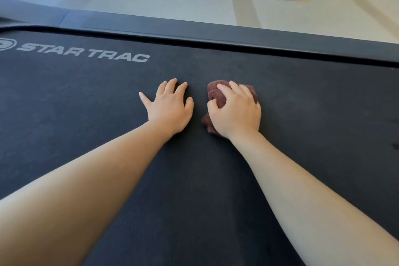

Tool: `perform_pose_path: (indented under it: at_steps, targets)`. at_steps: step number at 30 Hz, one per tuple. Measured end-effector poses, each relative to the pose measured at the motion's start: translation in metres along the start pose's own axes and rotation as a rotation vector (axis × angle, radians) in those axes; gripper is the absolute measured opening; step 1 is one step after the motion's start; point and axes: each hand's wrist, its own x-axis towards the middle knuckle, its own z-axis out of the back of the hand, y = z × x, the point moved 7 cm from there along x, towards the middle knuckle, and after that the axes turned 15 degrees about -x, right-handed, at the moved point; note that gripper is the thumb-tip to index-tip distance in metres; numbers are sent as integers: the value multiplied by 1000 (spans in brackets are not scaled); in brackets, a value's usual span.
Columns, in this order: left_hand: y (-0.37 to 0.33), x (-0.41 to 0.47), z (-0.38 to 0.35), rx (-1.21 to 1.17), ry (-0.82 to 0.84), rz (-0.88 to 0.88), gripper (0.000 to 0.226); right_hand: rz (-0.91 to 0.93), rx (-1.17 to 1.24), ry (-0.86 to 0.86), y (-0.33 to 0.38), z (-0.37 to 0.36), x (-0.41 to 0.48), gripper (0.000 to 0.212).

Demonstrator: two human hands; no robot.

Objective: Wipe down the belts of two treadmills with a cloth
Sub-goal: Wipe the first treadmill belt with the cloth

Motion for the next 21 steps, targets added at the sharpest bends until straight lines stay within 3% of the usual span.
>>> perform_pose_path:
  at_steps: [4,12,16,21]
  targets:
    - [3,6,-3,22,-87,-29,50,34,22,-45,4,-8,64,49]
    - [4,7,-6,12,-95,-20,51,89,36,-41,37,-24,167,42]
    - [4,10,-4,7,-90,-15,50,109,2,8,42,-27,169,45]
    - [3,10,-2,-4,-78,1,49,161,-18,16,39,-19,110,46]
